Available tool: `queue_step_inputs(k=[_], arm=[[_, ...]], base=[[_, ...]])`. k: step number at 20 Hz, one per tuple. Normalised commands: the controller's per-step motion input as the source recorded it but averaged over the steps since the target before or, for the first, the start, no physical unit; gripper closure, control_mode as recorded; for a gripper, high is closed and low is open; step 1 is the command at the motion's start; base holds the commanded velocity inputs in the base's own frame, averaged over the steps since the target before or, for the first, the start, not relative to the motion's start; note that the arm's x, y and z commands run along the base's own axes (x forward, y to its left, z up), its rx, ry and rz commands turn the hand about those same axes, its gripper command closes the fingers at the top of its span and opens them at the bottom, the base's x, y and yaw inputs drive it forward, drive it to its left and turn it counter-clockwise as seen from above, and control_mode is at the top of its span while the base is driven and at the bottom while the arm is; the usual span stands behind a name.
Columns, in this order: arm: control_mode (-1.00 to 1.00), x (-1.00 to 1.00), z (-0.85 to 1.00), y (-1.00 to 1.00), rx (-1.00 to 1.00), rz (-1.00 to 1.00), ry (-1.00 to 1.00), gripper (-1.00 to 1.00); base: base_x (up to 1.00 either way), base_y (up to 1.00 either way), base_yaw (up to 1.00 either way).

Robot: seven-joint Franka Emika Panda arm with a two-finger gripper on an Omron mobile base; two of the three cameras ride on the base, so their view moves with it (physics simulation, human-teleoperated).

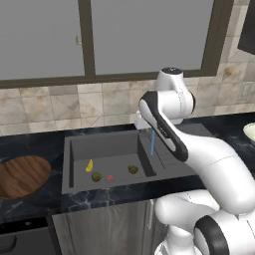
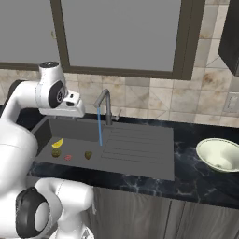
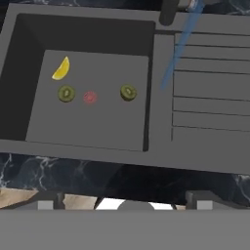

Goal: Pick the kiwis from the sink and place them in one bowl. Place the lemon wedge in the other bowl. Then turn off the sink faucet.

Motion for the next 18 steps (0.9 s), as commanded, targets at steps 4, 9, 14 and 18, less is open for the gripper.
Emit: queue_step_inputs(k=[4, 9, 14, 18], arm=[[-1.00, 0.00, -0.11, 0.23, 0.00, 0.00, 0.00, -1.00], [-1.00, 0.06, -0.19, 0.29, 0.00, 0.00, 0.00, -1.00], [-1.00, 0.08, -0.20, 0.34, 0.00, 0.00, 0.00, -1.00], [-1.00, 0.11, -0.15, 0.33, 0.00, 0.00, 0.00, -1.00]], base=[[0.00, 0.00, 0.00], [0.00, 0.00, 0.00], [0.00, 0.00, 0.00], [0.00, 0.00, 0.00]])
